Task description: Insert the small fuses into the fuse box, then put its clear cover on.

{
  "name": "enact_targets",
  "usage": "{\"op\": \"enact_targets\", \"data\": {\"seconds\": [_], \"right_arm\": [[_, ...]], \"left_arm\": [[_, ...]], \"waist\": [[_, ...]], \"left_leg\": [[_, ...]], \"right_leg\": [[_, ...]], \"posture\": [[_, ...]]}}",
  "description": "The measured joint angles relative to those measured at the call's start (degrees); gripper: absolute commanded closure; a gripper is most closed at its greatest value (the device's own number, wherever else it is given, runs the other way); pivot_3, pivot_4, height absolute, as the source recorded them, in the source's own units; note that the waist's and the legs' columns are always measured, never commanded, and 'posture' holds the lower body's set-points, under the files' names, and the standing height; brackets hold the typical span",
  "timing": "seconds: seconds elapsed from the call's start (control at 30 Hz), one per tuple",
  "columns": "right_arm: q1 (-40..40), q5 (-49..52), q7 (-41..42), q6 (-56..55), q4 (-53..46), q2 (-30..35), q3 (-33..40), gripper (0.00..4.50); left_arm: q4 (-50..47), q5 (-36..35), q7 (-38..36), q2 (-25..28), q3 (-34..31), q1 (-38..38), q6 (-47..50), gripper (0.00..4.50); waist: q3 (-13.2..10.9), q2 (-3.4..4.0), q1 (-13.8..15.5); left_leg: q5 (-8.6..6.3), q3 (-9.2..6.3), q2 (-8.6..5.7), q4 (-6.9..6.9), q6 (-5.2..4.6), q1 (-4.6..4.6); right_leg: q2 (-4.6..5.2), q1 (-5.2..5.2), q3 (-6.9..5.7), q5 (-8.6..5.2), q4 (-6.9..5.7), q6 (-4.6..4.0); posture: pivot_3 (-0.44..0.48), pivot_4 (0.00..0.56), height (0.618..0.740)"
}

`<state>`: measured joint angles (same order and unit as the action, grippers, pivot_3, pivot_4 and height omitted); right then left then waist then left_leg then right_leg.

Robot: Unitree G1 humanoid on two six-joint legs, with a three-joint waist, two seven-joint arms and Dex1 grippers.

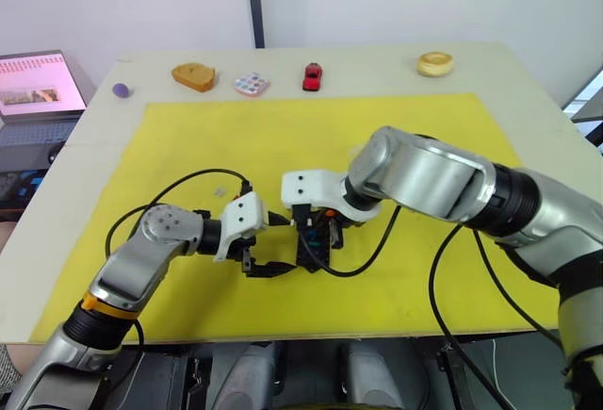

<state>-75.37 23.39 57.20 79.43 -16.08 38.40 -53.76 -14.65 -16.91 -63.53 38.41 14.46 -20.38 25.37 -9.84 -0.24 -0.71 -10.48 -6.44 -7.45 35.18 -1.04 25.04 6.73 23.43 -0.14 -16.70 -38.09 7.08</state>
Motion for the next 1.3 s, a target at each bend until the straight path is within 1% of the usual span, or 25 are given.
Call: {"op": "enact_targets", "data": {"seconds": [0.37, 0.47, 0.57, 0.7, 0.8, 0.83, 0.87, 0.9, 0.93, 1.0, 1.13, 1.3], "right_arm": [[0.0, 0.2, 1.4, 0.1, 0.4, 0.7, 1.8, 2.37], [-0.1, 0.6, 2.7, -0.2, 0.4, 1.7, 4.9, 2.37], [-0.2, 1.1, 3.9, -0.5, 0.4, 2.6, 6.3, 2.37], [2.6, 2.2, 4.5, -4.7, -1.6, 5.1, 14.6, 2.37], [5.1, 2.6, 4.4, -6.5, -2.7, 5.5, 16.8, 3.2], [11.1, 2.7, 3.9, -11.2, -5.4, 5.8, 21.0, 3.63], [17.7, 2.3, 3.3, -17.5, -7.8, 6.3, 23.4, 4.14], [22.5, 1.7, 2.5, -22.1, -9.1, 6.2, 25.3, 4.48], [26.2, 1.0, 1.7, -25.6, -9.5, 6.1, 26.2, 4.48], [30.5, -0.1, 0.9, -30.2, -9.7, 6.0, 28.1, 4.48], [32.4, -0.7, 0.3, -32.5, -9.6, 5.9, 31.1, 4.48], [34.6, -1.2, -0.5, -32.0, -9.4, 5.4, 31.5, 4.48]], "left_arm": [[0.1, 0.1, -0.1, 0.1, 0.0, 0.0, 0.0, 0.0], [0.6, 0.1, -0.1, 0.1, 0.0, 0.0, -0.3, 0.0], [1.1, 0.1, -0.2, 0.1, 0.0, -0.3, -1.0, 0.0], [2.6, 0.1, -0.5, 0.4, -0.7, -1.0, -1.2, 0.0], [2.7, 0.0, -0.5, 0.6, -1.1, -1.1, -1.1, 0.0], [2.7, -0.1, -0.5, 0.6, -1.6, -1.2, -1.1, 0.0], [2.7, -0.2, -0.5, 0.8, -2.0, -1.3, -1.0, 0.0], [2.7, -0.3, -0.5, 0.8, -2.1, -1.2, -1.0, 0.0], [2.7, -0.4, -0.5, 0.9, -2.2, -1.2, -0.9, 0.0], [2.7, -0.6, -0.6, 0.8, -2.1, -1.3, -0.9, 0.0], [2.7, -0.6, -0.7, 0.7, -2.1, -2.2, -0.8, 0.0], [3.2, -0.6, -1.3, 0.7, -2.0, -2.5, -0.8, 0.0]], "waist": [[0.0, 0.01, 0.0], [0.0, 0.01, -0.1], [0.0, 0.01, 0.0], [0.0, 0.0, 0.0], [0.0, -0.03, -0.1], [0.0, -0.12, 0.1], [0.0, -0.13, 0.2], [0.0, -0.15, 0.2], [0.0, -0.1, 0.2], [0.0, -0.11, 0.1], [0.0, -0.1, 0.0], [0.0, -0.11, 0.0]], "left_leg": [[0.0, 0.0, 0.0, -0.04, 0.0, 0.05], [0.0, 0.01, 0.0, -0.04, 0.0, 0.07], [0.0, 0.01, 0.0, -0.04, 0.0, 0.12], [0.0, 0.01, -0.01, -0.02, 0.0, 0.23], [0.01, 0.01, 0.01, -0.05, 0.0, 0.29], [0.0, -0.05, 0.02, -0.05, 0.0, 0.29], [0.01, -0.03, -0.01, -0.03, -0.01, 0.35], [0.0, -0.03, -0.02, 0.02, -0.02, 0.34], [0.0, 0.02, -0.05, 0.05, -0.03, 0.35], [0.01, 0.0, -0.03, 0.1, -0.02, 0.32], [0.02, -0.01, 0.0, 0.05, -0.01, 0.32], [0.02, -0.01, 0.0, 0.05, -0.01, 0.32]], "right_leg": [[0.0, 0.05, 0.0, 0.0, 0.02, 0.0], [0.0, 0.07, 0.0, 0.0, 0.01, 0.0], [0.0, 0.08, 0.0, 0.0, 0.02, 0.0], [0.01, 0.12, -0.01, 0.0, 0.02, 0.0], [0.0, 0.09, 0.0, 0.0, 0.0, 0.0], [-0.01, 0.02, -0.03, 0.0, 0.06, -0.01], [0.02, 0.04, -0.03, 0.0, 0.06, 0.0], [0.04, -0.01, -0.05, 0.0, 0.08, 0.01], [0.06, 0.02, -0.01, 0.01, 0.04, 0.02], [0.03, -0.02, -0.02, 0.01, 0.02, 0.02], [0.01, 0.01, -0.02, 0.0, 0.01, 0.01], [0.02, 0.0, -0.02, 0.0, 0.03, 0.01]], "posture": [[0.0, 0.15, 0.74], [0.0, 0.15, 0.74], [0.0, 0.15, 0.74], [0.0, 0.15, 0.74], [0.0, 0.15, 0.74], [0.0, 0.15, 0.74], [0.0, 0.15, 0.74], [0.0, 0.15, 0.74], [0.0, 0.15, 0.74], [0.0, 0.15, 0.74], [0.0, 0.15, 0.74], [0.0, 0.15, 0.74]]}}
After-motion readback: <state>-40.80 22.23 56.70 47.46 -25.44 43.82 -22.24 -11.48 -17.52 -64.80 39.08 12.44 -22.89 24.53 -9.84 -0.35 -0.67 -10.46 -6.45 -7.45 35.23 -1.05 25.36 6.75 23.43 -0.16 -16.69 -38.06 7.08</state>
